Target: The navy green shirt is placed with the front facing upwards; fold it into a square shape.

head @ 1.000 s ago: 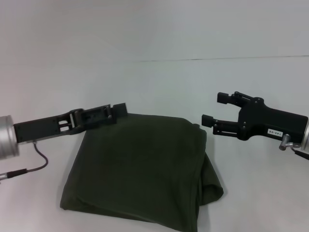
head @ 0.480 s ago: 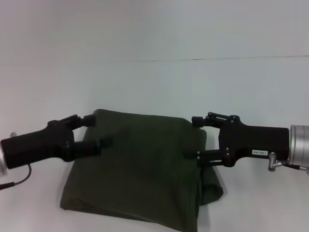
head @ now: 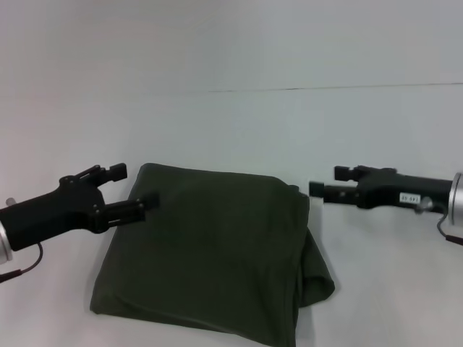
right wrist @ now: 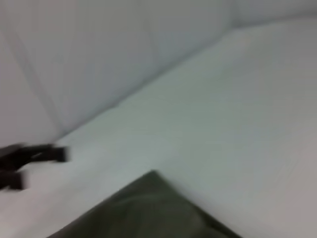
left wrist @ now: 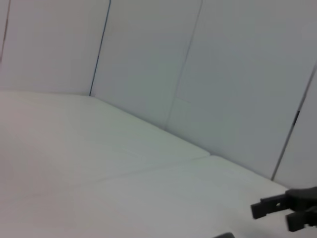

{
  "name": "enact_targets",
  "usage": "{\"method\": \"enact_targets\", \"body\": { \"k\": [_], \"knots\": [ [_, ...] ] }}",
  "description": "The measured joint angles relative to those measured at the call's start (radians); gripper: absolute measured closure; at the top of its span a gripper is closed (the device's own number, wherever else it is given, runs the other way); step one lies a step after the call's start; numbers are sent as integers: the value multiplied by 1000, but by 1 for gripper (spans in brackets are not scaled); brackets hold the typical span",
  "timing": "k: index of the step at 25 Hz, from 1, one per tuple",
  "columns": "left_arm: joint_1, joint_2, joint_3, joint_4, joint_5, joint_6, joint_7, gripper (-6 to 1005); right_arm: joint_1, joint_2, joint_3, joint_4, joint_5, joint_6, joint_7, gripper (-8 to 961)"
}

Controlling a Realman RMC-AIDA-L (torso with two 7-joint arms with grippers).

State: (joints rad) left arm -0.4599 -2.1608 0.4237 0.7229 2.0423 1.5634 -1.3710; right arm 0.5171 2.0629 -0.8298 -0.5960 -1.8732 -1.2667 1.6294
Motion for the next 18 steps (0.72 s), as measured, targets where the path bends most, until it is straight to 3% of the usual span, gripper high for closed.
{"method": "enact_targets", "body": {
  "k": [7,14,18],
  "knots": [
    [-5,-1,0,-1,-20,0,-42,35,116,-43,-3,0,-202,28,402,11],
    [0,-1,0,-16,-32,1,-42,36,210,-44,-7,6,-351,9,581,12],
    [1,0,0,-16,-33,6,-40,36,237,-31,-8,12,-403,17,609,11]
  ]
}}
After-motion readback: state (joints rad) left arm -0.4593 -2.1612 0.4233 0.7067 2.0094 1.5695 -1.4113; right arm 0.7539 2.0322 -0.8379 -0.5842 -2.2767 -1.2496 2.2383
